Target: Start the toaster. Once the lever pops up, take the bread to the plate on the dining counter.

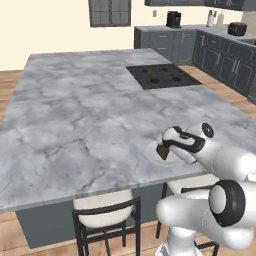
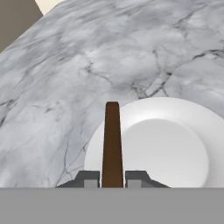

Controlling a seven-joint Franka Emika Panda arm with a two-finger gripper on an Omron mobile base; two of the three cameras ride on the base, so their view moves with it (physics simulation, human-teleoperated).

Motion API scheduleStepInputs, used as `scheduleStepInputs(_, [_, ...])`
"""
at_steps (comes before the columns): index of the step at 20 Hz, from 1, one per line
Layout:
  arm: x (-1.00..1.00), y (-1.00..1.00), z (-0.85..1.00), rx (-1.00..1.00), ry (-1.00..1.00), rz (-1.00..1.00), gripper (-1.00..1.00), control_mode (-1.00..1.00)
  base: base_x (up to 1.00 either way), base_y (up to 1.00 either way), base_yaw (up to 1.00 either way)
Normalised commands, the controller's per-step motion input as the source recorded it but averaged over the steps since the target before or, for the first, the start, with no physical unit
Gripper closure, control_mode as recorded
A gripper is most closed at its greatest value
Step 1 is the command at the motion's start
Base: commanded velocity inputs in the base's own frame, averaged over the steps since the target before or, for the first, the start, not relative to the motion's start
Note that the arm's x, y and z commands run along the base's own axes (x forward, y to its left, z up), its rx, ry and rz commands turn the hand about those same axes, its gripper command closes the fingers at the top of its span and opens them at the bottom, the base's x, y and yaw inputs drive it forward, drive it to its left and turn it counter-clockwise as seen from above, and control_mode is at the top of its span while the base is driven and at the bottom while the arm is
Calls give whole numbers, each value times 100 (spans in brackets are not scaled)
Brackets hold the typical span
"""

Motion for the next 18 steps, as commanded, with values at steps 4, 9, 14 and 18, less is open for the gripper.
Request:
scheduleStepInputs(4, [12,0,-10,0,0,0,100,-100,0,0,0])
scheduleStepInputs(9, [16,0,-13,0,0,0,100,-100,0,0,0])
scheduleStepInputs(14, [10,0,-13,0,0,0,100,-100,0,0,0])
scheduleStepInputs(18, [7,0,-12,0,0,0,100,-100,0,0,0])
